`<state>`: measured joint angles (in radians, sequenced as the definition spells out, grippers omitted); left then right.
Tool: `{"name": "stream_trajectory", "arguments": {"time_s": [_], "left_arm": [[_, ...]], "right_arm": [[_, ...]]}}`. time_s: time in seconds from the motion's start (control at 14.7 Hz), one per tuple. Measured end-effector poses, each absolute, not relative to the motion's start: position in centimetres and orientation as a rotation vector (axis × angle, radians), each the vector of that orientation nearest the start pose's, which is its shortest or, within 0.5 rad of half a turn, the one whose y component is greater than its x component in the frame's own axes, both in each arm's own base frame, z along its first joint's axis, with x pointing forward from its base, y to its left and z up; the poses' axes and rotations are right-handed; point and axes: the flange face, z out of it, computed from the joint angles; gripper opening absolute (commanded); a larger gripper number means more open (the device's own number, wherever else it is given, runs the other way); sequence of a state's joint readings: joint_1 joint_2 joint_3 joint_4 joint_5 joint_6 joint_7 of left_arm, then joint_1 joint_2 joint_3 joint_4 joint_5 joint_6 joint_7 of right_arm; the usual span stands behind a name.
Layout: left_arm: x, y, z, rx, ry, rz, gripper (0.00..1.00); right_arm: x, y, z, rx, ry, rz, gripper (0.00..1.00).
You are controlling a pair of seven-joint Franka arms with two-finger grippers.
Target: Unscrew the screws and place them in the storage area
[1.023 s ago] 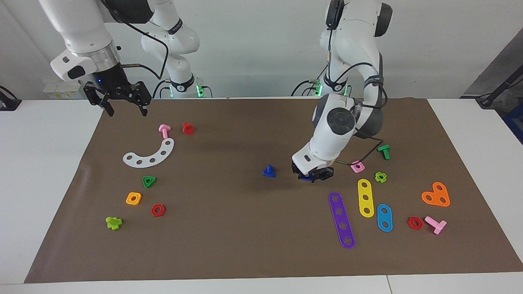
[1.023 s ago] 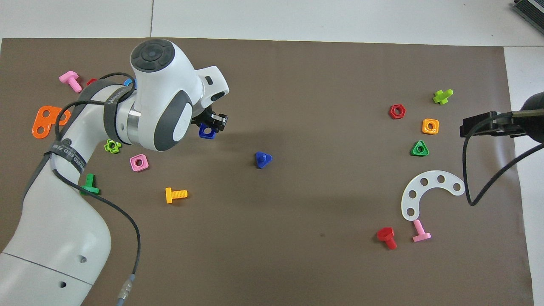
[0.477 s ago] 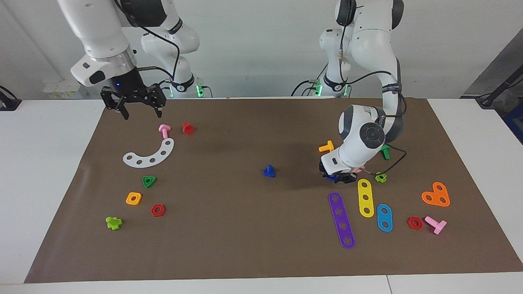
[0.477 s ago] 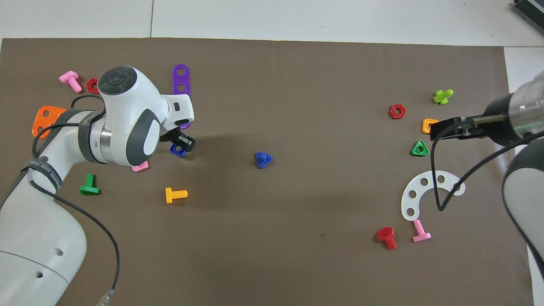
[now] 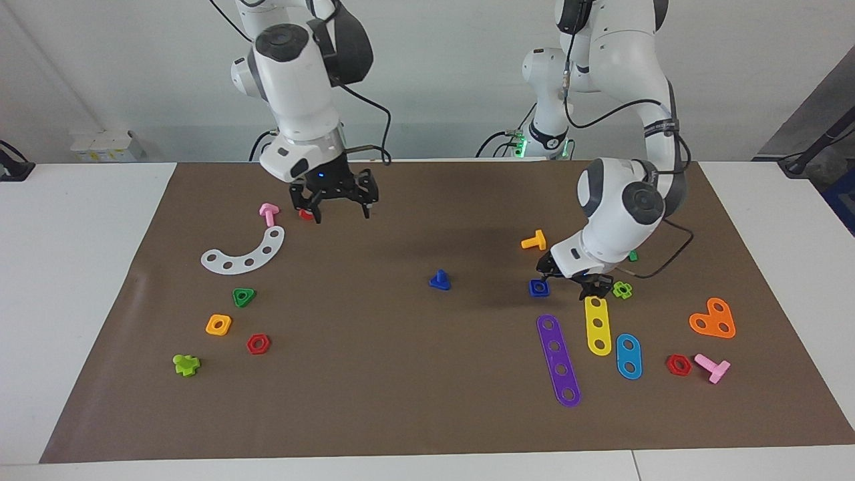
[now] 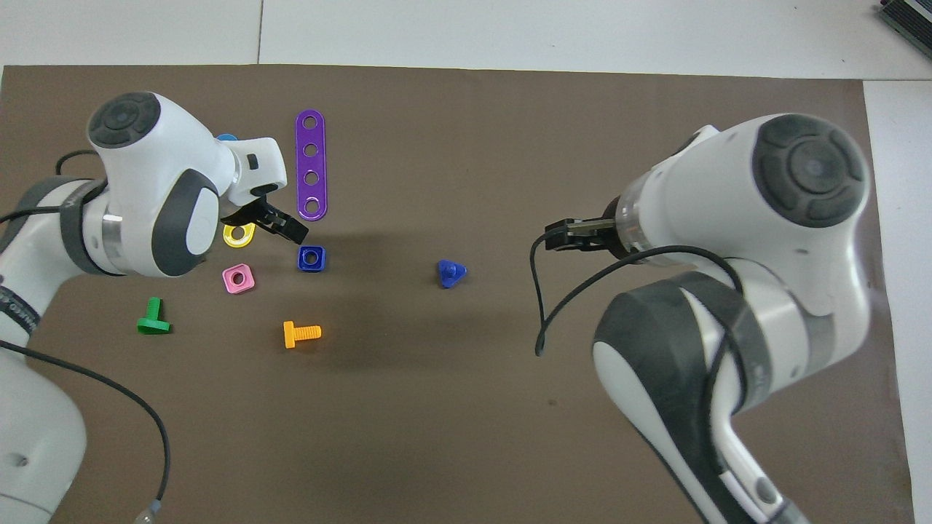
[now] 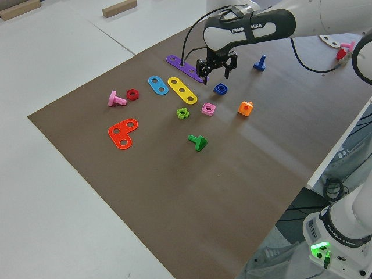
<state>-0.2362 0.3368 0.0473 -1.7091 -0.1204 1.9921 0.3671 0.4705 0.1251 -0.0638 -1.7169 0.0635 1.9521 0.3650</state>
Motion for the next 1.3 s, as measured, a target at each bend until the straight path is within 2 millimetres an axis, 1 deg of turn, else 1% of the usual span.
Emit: {"name": "stream_trajectory", "arguments": {"time_s": [0.14, 0.2, 0.27, 0.34, 0.41, 0.48, 0.61, 0.68, 0.75, 0.82, 0.89, 0.95, 1.09, 1.3], "left_arm": [[63.1, -9.5, 45.0, -3.155, 0.718, 0.047, 1.0], [62.5, -7.5, 47.7, -3.165, 0.669, 0.047, 1.0], [61.6, -5.5, 50.1, -3.172, 0.619, 0.047, 1.0], [60.6, -4.0, 52.2, -3.166, 0.577, 0.043, 1.0], [59.5, -2.9, 54.3, -3.136, 0.542, 0.036, 1.0], [58.4, -2.2, 56.3, -3.1, 0.514, 0.034, 1.0], [56.1, -1.6, 59.7, -3.074, 0.464, 0.024, 1.0], [55.2, -1.5, 61.0, -3.077, 0.432, 0.01, 1.0], [54.5, -1.5, 61.8, -3.084, 0.384, 0.003, 1.0], [54.0, -1.5, 62.2, -3.093, 0.32, 0.006, 1.0], [53.8, -1.6, 62.3, -3.099, 0.259, 0.015, 1.0], [53.8, -1.7, 62.1, -3.102, 0.221, 0.021, 1.0], [53.7, -1.8, 61.6, -3.103, 0.188, 0.037, 1.0], [53.8, -1.9, 61.4, -3.135, 0.167, 0.034, 1.0]], "right_arm": [[55.7, 30.7, 47.8, -3.033, 0.001, -0.157, 1.0], [55.4, 33.4, 45.9, -3.026, 0.01, -0.168, 0.99], [55.2, 35.7, 44.2, -3.02, 0.006, -0.179, 0.99], [55.3, 37.3, 42.8, -3.017, -0.001, -0.186, 0.99], [55.5, 38.4, 41.3, -3.023, -0.012, -0.178, 0.98], [55.7, 39.4, 39.6, -3.037, -0.031, -0.161, 0.94], [56.2, 41.3, 36.1, -3.063, -0.076, -0.182, 0.88], [56.5, 41.6, 34.7, -3.077, -0.083, -0.189, 0.81], [56.7, 41.5, 33.8, -3.088, -0.082, -0.183, 0.76], [56.9, 41.4, 33.3, -3.095, -0.079, -0.179, 0.73], [56.9, 41.3, 33.1, -3.098, -0.078, -0.175, 0.69], [56.9, 41.3, 33.0, -3.101, -0.079, -0.17, 0.63], [56.7, 41.2, 32.7, -3.112, -0.081, -0.149, 0.61], [56.2, 41.1, 31.9, -3.125, -0.085, -0.122, 0.59]]}}
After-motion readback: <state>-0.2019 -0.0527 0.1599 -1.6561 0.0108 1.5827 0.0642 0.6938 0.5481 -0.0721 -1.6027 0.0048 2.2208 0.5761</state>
